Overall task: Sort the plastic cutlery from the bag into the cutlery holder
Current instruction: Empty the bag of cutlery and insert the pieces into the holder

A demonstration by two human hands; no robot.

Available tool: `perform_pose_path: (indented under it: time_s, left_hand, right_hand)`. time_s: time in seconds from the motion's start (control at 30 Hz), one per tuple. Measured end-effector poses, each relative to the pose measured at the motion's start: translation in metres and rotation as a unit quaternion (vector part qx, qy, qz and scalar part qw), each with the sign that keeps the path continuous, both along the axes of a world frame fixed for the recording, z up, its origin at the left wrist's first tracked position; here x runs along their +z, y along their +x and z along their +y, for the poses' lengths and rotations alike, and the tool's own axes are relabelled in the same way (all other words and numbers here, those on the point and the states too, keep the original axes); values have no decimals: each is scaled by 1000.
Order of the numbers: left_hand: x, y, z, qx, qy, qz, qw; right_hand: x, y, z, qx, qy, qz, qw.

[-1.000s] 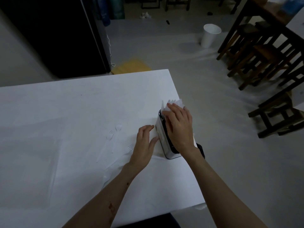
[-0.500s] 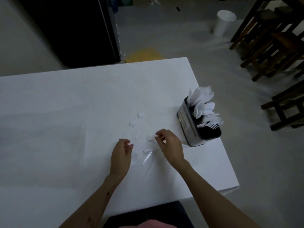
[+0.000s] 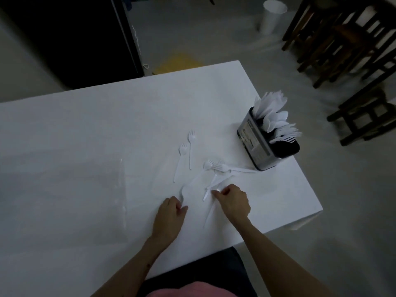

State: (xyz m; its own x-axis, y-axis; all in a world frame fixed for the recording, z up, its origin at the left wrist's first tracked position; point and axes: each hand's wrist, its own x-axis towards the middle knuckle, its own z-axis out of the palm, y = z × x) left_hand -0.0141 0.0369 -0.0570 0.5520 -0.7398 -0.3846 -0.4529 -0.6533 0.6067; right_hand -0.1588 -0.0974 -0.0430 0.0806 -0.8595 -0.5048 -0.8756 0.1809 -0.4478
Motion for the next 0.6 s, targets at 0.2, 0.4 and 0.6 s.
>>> perform_pose_path:
  time_s: [0.2,0.4,0.6]
  left_hand:
    - [16,-1,-13,94,-89,217,968]
    - [14,-6,-27,195,-94,327,920]
    - [14,-9,-39,182,-54,410,892]
  right_hand:
    - [0,5,8,-98,11,-89,991]
    - [8,-2,-4,-228,145,-228,936]
    - [21,6,-20,-183,248,-345,887]
